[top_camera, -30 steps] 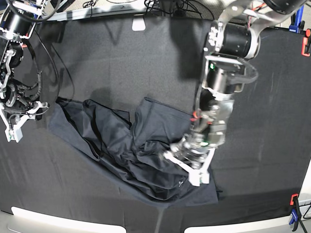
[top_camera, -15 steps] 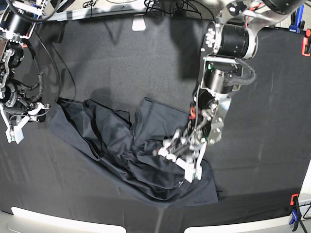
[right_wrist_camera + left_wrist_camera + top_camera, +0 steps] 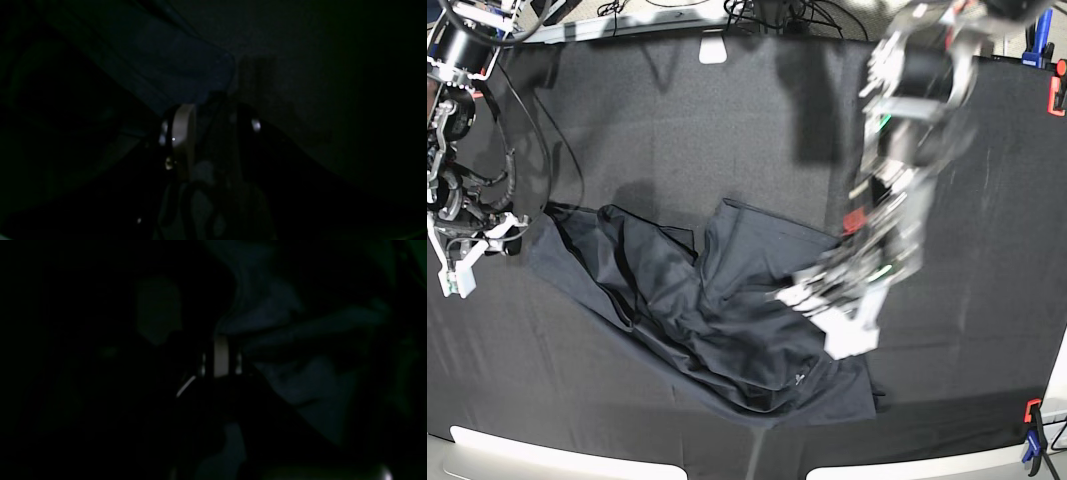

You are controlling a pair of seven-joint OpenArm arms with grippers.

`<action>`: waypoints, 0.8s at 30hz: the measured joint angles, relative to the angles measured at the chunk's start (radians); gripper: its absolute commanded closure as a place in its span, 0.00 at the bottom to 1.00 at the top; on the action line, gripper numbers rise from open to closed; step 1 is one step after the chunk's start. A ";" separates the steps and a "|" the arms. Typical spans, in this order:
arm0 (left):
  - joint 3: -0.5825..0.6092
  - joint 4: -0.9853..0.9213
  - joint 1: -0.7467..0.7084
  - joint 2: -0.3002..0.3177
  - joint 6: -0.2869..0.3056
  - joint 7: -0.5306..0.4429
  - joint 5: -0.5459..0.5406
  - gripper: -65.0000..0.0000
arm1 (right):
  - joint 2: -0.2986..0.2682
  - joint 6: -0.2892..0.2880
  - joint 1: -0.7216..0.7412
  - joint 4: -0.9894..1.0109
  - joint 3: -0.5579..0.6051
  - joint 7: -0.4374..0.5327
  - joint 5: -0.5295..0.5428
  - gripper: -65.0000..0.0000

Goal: Layout the t-shirt on the table in an organized manner, then fold the t-shirt properly
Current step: 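Lift and pull the grasped fabric away with the left gripper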

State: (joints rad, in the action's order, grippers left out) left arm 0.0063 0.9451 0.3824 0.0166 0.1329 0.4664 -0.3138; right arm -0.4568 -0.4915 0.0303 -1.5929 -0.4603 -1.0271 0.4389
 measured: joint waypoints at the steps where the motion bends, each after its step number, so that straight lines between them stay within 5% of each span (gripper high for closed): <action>1: 0.000 0.060 -0.040 0.025 0.000 0.004 0.000 1.00 | 0.000 0.000 -0.001 0.000 0.000 0.001 0.003 0.68; 10: -0.032 0.390 -0.267 0.173 -0.028 -0.017 -0.011 1.00 | 0.002 -0.009 0.000 0.000 0.000 0.005 0.003 0.68; 24: -0.556 0.402 -0.352 0.354 0.029 -0.012 -0.034 1.00 | 0.002 -0.019 0.000 0.000 0.000 0.005 0.003 0.68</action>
State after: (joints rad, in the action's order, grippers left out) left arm -0.5499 1.3476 0.0307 0.3710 0.1619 0.4545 -0.3477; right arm -0.4545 -0.5102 0.0303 -1.5929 -0.4599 -1.0222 0.4423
